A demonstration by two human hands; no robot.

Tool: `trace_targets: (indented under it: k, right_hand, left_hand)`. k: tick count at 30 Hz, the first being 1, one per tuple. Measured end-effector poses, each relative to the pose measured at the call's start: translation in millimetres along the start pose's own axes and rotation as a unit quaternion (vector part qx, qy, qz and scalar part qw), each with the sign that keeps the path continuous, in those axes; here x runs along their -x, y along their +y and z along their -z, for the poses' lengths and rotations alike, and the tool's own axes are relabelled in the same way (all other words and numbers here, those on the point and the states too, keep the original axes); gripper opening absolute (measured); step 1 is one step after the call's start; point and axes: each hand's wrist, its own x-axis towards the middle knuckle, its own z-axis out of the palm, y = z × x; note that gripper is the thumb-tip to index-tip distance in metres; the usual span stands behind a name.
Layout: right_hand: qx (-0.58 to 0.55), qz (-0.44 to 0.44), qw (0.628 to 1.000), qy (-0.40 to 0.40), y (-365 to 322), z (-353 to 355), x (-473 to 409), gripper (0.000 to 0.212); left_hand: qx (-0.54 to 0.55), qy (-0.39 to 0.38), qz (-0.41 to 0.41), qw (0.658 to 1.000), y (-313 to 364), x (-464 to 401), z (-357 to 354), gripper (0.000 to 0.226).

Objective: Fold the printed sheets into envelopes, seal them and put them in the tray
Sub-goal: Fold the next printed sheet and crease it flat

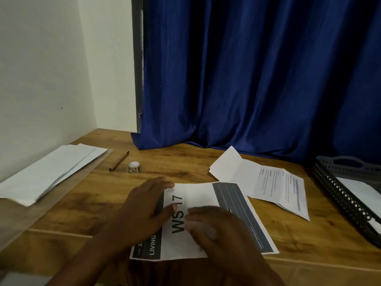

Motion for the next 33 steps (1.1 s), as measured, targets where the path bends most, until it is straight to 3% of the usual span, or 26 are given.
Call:
trace_targets:
  k: [4,8,11,16,22,27,30,33]
  right_hand:
    - [0.054,-0.049,0.994,0.086,2.4,1.3,-24.6,0.048]
    - [0.194,-0.097,0.975,-0.056,16.5,-7.9,-38.4,0.069]
    - [0.164,-0.138,0.971,-0.109,31.1,-15.9,-34.0,0.084]
    - [0.15,-0.132,0.975,-0.101,41.4,-21.8,-31.4,0.097]
    - [0.114,-0.135,0.98,-0.092,36.4,-15.6,-30.9,0.086]
    - [0.104,-0.077,0.992,-0.003,18.5,7.3,-13.4,0.078]
    - [0.068,-0.022,0.992,-0.106,2.9,12.9,6.0,0.088]
    - [0.13,0.072,0.977,-0.151,-13.2,4.9,20.5,0.098]
  left_hand:
    - [-0.131,-0.071,-0.023,0.989,11.3,-15.7,-23.2,0.063]
    - [-0.188,-0.103,-0.012,0.977,14.8,-24.5,-47.1,0.067]
    - [-0.214,-0.105,-0.009,0.971,9.0,-24.4,-57.0,0.069]
    - [-0.225,-0.115,-0.006,0.968,7.5,-25.4,-58.6,0.071]
    - [-0.189,-0.141,0.009,0.972,9.3,-19.5,-46.8,0.073]
    - [-0.186,-0.136,0.023,0.973,9.6,2.4,-28.5,0.07]
    - [-0.186,-0.114,0.033,0.975,9.6,11.4,-16.1,0.061]
    - [-0.204,-0.087,0.056,0.973,9.5,12.6,-4.8,0.055]
